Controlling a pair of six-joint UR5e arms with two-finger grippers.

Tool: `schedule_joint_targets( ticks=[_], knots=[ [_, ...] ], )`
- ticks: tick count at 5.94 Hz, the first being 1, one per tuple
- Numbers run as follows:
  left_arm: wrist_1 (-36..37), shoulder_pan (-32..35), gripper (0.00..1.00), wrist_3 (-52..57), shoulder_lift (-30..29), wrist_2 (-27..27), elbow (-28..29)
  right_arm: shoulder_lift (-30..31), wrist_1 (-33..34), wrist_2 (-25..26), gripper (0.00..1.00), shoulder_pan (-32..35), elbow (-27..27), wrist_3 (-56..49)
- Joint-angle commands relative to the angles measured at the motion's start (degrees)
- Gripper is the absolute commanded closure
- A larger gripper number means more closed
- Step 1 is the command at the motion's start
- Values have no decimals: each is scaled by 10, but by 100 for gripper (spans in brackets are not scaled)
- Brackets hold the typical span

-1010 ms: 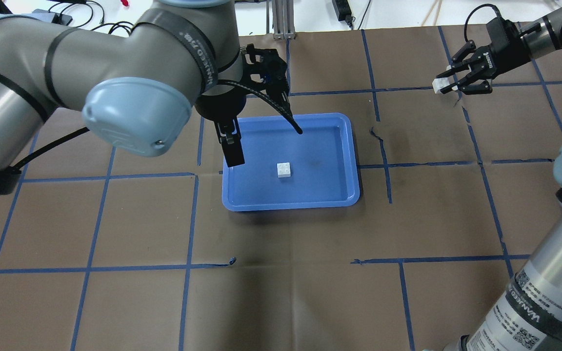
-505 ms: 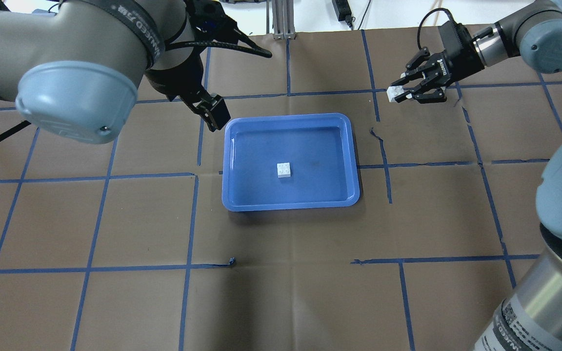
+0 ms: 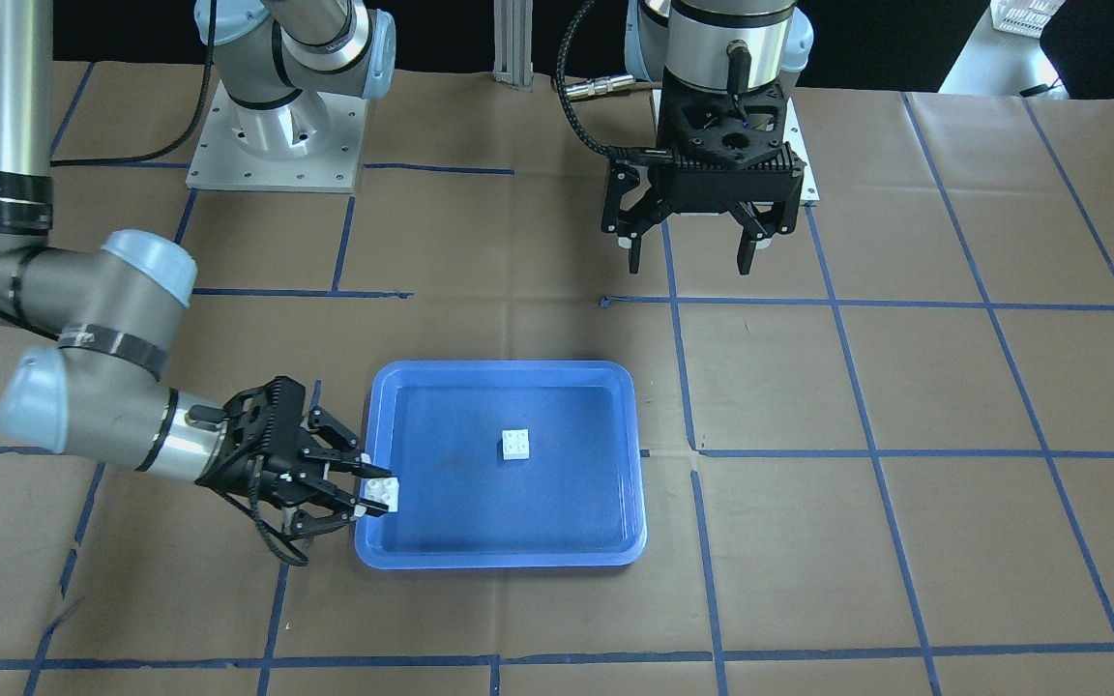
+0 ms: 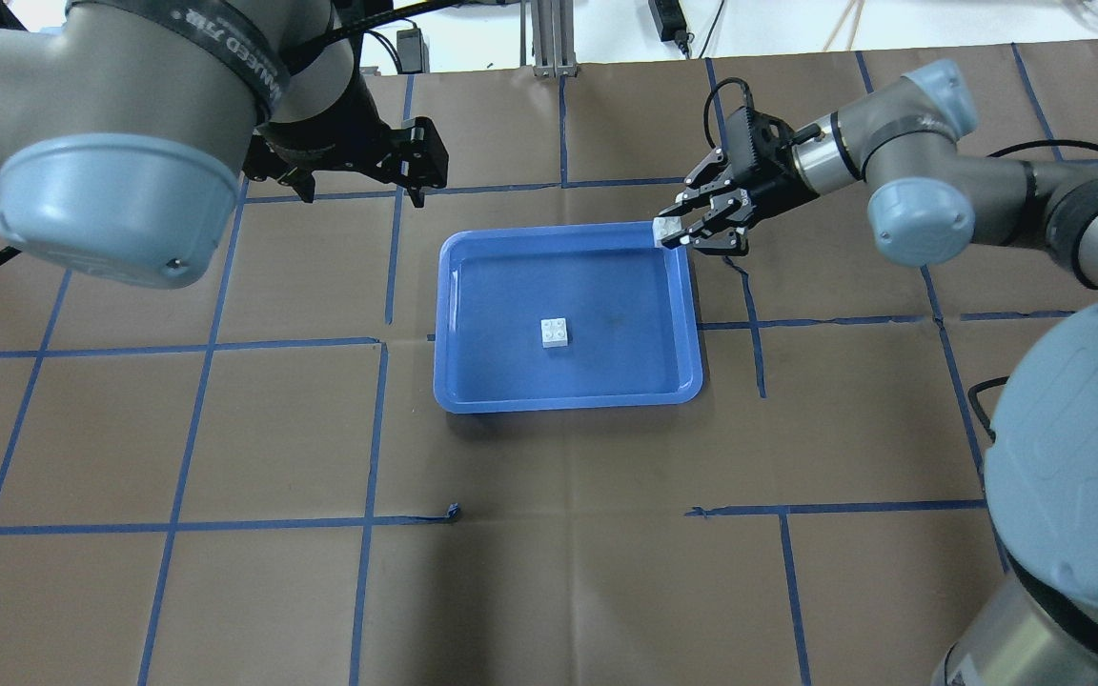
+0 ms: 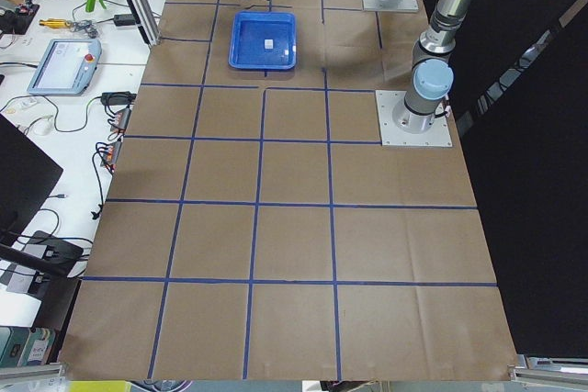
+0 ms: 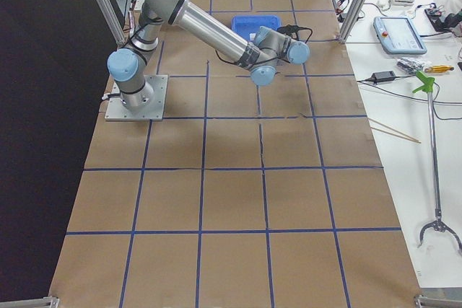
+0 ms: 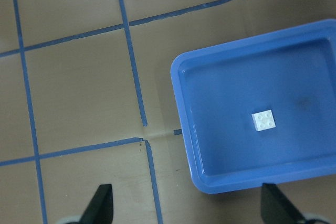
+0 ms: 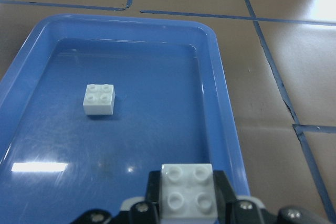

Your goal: Assemble white blocks and place on blue tray

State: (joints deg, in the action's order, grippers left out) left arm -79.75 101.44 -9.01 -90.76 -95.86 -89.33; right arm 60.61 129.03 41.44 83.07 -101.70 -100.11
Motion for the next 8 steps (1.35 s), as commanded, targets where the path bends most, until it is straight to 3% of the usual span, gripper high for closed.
schedule_joint_targets(
  ticks=[1,2,8],
  knots=[
    [-103,-40,1,-8,32,68,13,-10,252,0,67,56,-93,175],
    [-111,-61,1,0,39,75,14,-13,304,0,67,60,-127,187],
    [-108,-83,1,50,52,67,0,-27,317,2,67,82,-161,187]
  ],
)
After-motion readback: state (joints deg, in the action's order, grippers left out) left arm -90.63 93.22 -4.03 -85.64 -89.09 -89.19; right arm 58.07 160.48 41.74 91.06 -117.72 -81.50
